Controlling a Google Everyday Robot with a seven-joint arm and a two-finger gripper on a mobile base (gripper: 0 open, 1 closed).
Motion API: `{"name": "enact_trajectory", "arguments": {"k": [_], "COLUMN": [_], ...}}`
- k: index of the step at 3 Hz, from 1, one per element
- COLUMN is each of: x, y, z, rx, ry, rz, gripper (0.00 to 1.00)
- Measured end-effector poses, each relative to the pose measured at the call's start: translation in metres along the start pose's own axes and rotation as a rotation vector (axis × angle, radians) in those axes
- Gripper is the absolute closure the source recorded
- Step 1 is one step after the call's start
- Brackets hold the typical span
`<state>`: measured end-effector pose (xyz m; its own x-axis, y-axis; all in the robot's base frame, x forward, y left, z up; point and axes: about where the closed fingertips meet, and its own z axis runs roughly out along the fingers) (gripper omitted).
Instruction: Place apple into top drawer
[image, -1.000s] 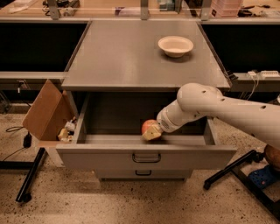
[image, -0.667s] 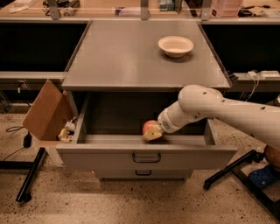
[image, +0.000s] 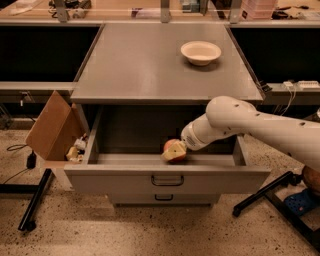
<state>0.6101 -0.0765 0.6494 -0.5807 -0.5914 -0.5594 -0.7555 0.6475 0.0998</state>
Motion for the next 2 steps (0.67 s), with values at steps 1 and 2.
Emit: {"name": "enact_trajectory", "arguments": {"k": [1,2], "x": [-0.005,-0.014], "y": [-0.001,0.001], "z": [-0.003,-0.02], "rx": [-0.007,-0.016], "ry": [-0.031,-0.086], "rz": [0.0,-0.002], "gripper": [0.0,0.0]}}
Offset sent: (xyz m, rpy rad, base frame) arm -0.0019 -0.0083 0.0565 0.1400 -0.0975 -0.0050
